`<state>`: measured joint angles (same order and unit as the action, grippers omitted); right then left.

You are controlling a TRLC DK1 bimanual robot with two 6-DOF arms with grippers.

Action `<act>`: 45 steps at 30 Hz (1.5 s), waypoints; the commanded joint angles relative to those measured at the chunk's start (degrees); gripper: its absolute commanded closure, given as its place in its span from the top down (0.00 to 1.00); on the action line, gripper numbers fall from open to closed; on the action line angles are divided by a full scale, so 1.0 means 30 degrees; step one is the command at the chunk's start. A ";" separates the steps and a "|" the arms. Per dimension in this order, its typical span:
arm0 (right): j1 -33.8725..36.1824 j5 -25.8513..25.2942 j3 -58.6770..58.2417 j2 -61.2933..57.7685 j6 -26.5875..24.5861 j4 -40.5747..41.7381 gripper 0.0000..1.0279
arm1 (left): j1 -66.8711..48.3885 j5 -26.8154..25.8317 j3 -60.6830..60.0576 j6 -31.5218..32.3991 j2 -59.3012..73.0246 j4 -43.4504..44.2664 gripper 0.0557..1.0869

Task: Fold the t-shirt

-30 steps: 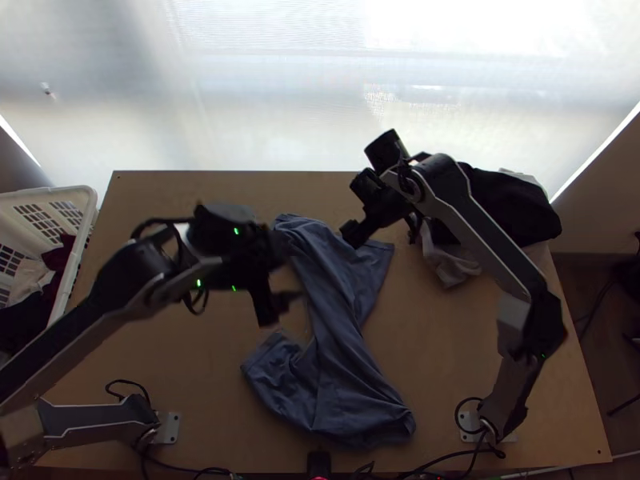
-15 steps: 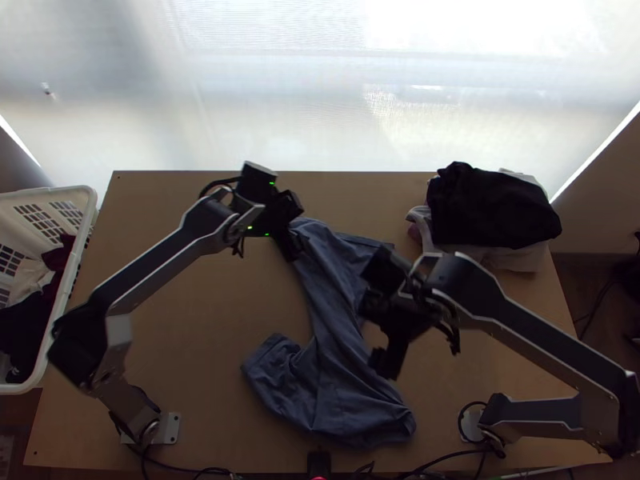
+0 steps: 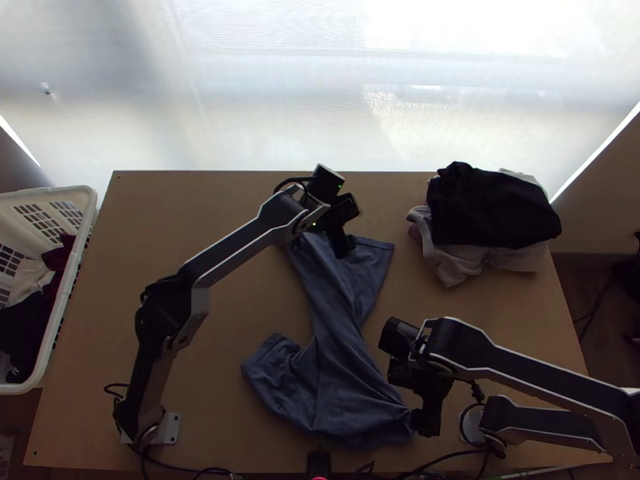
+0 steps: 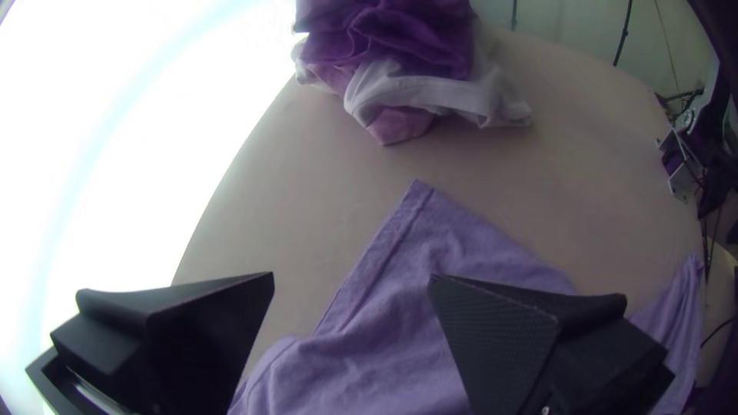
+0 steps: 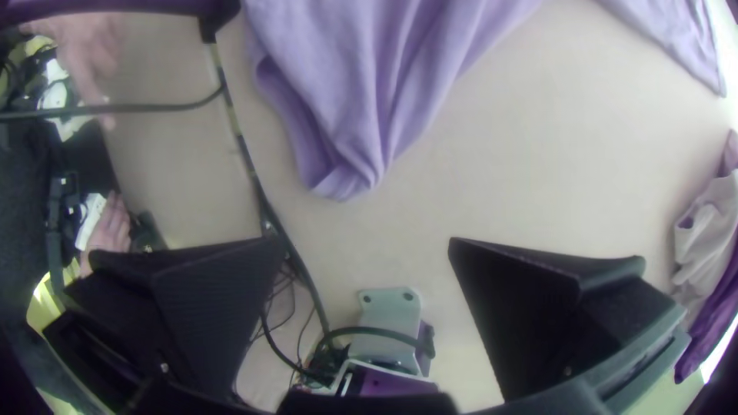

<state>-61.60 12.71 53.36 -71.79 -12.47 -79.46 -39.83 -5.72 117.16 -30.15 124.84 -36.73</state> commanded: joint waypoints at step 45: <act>-0.2522 0.2736 -0.2554 -0.2848 -0.0385 0.7122 0.10 | -0.2073 0.0675 0.3953 -0.0467 0.5732 -0.3840 0.08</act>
<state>-69.10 20.53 47.37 -80.51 -12.71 -60.82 -46.48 -3.79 128.81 -32.38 141.75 -47.94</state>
